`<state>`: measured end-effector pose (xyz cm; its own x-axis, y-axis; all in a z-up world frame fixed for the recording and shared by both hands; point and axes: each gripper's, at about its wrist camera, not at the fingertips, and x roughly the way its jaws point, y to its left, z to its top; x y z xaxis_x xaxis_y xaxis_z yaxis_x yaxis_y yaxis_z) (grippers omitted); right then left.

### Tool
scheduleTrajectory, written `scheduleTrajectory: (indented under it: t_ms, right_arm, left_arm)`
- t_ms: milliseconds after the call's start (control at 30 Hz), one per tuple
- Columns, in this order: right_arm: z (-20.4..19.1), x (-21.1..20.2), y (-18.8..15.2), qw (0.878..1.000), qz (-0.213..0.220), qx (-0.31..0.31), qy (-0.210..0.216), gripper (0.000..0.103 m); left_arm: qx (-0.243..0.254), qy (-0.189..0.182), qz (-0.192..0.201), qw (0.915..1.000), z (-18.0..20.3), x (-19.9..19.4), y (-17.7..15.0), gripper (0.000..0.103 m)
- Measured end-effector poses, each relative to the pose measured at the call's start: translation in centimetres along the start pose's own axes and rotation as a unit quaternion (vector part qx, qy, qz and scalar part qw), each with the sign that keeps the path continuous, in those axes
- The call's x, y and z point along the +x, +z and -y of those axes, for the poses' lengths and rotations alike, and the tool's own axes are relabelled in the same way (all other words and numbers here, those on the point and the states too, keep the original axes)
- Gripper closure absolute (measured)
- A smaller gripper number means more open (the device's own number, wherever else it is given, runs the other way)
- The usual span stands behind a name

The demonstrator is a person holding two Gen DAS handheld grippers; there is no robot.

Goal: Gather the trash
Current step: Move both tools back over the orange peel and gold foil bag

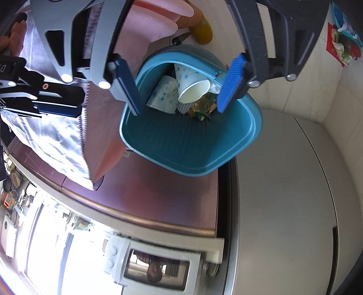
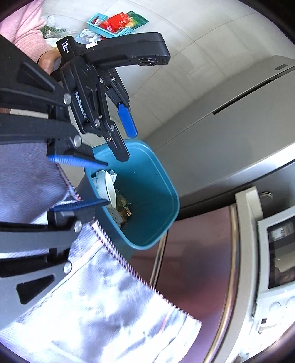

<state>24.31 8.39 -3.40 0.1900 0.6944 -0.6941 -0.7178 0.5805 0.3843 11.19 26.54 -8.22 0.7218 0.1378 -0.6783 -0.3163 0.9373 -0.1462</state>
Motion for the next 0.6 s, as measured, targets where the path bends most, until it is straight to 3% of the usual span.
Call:
scheduleTrajectory:
  t_ms: [133, 200, 267, 433, 600]
  right_arm:
    - [0.2, -2.5, -0.8, 1.0, 0.023, 0.001, -0.005, 0.066]
    - [0.3, -4.1, -1.5, 0.999, 0.039, 0.001, -0.011, 0.063]
    - [0.5, -5.6, -2.3, 0.998, 0.054, 0.004, -0.017, 0.059]
    - [2.1, -10.1, -5.5, 0.994, 0.092, 0.024, -0.052, 0.052]
    - [4.9, -14.9, -9.8, 0.983, 0.123, 0.071, -0.116, 0.051]
  left_arm:
    - [0.014, -0.005, 0.027, 0.9995, 1.3, -2.2, 0.0, 0.021]
    - [0.024, -0.008, 0.043, 0.9988, 2.3, -3.3, 0.0, 0.01]
    - [0.031, -0.013, 0.062, 0.9975, 3.4, -4.4, -0.3, 0.006]
    - [0.061, -0.047, 0.081, 0.9937, 6.7, -6.4, -0.3, 0.006]
    - [0.107, -0.099, 0.083, 0.9858, 11.4, -7.5, -0.9, 0.006]
